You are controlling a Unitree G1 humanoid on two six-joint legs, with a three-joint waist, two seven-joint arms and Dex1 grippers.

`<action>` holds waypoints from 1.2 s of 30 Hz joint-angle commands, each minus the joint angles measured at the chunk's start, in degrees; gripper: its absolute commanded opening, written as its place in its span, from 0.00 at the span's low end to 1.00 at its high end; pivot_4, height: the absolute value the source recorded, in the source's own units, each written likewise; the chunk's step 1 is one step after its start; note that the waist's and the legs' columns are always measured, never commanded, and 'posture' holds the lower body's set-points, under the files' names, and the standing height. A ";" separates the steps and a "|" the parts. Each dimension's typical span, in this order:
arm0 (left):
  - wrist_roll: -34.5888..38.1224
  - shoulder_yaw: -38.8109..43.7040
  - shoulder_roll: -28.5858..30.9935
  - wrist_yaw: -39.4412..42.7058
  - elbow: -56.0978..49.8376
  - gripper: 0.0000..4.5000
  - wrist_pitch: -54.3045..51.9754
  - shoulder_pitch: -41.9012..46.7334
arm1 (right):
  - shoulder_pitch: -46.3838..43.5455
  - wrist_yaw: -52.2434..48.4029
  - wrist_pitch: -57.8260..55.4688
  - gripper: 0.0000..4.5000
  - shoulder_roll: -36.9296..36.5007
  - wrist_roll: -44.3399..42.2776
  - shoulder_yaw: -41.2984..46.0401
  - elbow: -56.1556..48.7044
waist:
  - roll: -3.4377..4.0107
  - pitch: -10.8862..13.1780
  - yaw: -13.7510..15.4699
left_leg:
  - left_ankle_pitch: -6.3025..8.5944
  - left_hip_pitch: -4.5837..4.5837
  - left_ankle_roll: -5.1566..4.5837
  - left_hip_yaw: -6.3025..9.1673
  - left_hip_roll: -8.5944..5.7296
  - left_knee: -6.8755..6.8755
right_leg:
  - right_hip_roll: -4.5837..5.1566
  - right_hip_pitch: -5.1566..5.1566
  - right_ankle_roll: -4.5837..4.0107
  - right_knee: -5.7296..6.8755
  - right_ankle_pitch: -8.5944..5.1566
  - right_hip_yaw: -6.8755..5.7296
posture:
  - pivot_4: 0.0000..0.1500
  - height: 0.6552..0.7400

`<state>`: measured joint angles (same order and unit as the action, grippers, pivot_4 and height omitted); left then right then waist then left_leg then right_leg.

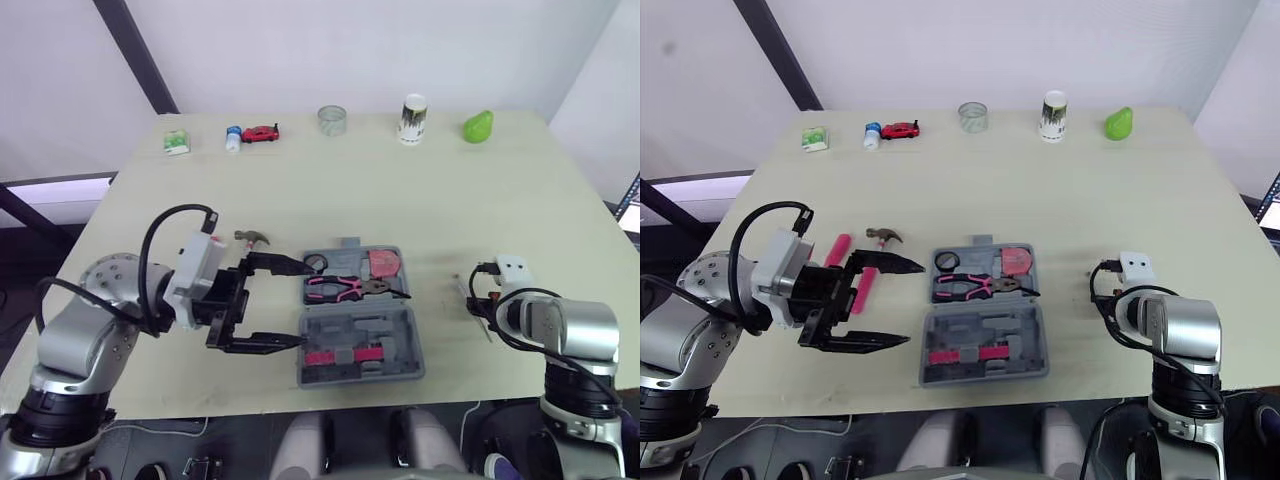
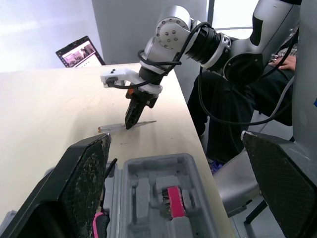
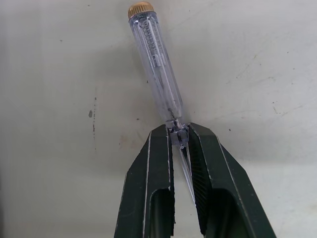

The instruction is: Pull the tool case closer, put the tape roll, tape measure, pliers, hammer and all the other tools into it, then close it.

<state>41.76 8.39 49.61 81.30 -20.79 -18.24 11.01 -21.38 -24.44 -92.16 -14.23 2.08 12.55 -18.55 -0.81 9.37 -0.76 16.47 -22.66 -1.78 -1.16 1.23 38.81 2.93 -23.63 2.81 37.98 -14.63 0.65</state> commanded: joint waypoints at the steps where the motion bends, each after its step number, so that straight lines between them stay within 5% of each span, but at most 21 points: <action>1: -0.07 0.33 -0.21 -0.14 -0.55 1.00 0.73 -0.09 | 1.31 1.30 -0.34 0.29 -2.69 -2.47 -2.42 -1.84 | 0.00 0.00 0.03 | 0.00 0.00 -0.01 0.00 0.00 0.01 | 0.00 0.01 0.00 0.00 0.00 0.00 | 1.00 1.00; 4: -0.10 0.61 -0.02 -0.31 -0.59 1.00 0.48 -0.45 | 2.44 0.20 -0.34 0.60 -6.59 -5.61 -4.50 -4.54 | 0.00 0.00 0.07 | 0.00 -0.01 -0.01 0.00 0.00 0.02 | 0.00 0.00 0.00 0.00 0.00 0.01 | 1.00 1.00; 9: 0.07 1.05 0.34 -0.66 -0.86 1.00 0.15 -0.96 | 3.55 -0.53 0.15 0.60 -14.59 -9.22 -8.40 -8.44 | 0.01 0.01 -0.21 | 0.01 -0.05 -0.02 -0.01 0.01 0.02 | 0.00 -0.03 0.01 -0.02 0.00 0.03 | 1.00 1.00; 16: 0.31 1.46 0.61 -0.86 -1.19 1.00 -0.06 -1.65 | 11.03 -9.10 22.82 0.60 -26.42 -12.56 -12.79 -9.23 | 0.01 0.01 -0.12 | 0.02 -0.05 -0.03 0.01 0.02 0.02 | -0.05 -0.02 0.01 -0.04 -0.01 0.01 | 1.00 1.00; 23: 0.44 2.11 1.02 -1.11 -1.45 1.00 0.05 -2.61 | 17.01 -17.14 52.89 0.60 -24.76 -14.86 -10.41 -0.24 | -0.03 0.00 -0.07 | 0.02 -0.04 -0.03 0.01 0.04 0.08 | -0.06 -0.01 0.02 -0.02 -0.01 0.02 | 1.00 1.00; 36: 0.73 4.34 1.86 -0.59 -1.87 1.00 0.49 -4.67 | 15.63 -27.09 82.46 0.60 -21.96 -14.99 -10.55 27.20 | 0.00 0.01 0.03 | 0.02 -0.04 -0.03 0.01 0.07 0.24 | -0.05 0.04 0.01 0.02 0.00 0.03 | 1.00 1.00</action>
<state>41.79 10.91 50.66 80.30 -21.08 -18.37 6.41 -5.04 -50.72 -12.80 -36.19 -12.68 0.80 7.81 -0.82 9.38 -0.73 16.48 -22.70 -1.81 -1.16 1.30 39.07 2.88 -23.59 2.82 38.01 -14.63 0.68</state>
